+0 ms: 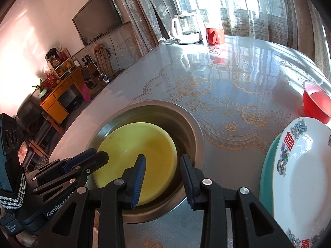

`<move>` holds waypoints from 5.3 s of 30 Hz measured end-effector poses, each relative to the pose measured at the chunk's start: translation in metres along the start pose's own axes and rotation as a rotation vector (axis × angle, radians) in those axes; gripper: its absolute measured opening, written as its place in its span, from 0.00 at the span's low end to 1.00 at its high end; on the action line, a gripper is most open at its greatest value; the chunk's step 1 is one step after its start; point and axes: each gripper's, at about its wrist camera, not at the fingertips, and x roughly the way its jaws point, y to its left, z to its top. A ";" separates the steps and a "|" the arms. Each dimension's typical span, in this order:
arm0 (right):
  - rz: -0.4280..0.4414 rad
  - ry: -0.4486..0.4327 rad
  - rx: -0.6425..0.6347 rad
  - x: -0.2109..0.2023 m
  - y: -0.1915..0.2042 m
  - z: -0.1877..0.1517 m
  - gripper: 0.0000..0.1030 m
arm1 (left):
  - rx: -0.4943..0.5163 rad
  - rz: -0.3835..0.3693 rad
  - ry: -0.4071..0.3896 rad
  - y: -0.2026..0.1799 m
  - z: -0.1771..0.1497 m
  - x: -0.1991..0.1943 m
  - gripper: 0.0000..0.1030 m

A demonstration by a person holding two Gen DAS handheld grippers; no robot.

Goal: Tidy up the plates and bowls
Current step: 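Lower the yellow bowl into the steel bowl and open both grippers, then move both grippers over to the red-and-pink plastic bowl rim, then grasp the red bowl rim with the right gripper while the left gripper grips it, then lift the red bowl and carry it over the yellow bowl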

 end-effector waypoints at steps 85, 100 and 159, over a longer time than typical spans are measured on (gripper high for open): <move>-0.198 -0.252 0.633 -0.113 -0.301 0.025 0.35 | 0.290 -0.366 0.172 -0.261 0.097 0.105 0.44; -0.239 -0.148 0.604 -0.077 -0.321 0.041 0.14 | 0.221 -0.432 0.283 -0.305 0.108 0.166 0.30; 0.052 -0.176 0.281 -0.106 -0.104 0.016 0.12 | 0.080 -0.465 0.014 -0.104 0.043 -0.026 0.27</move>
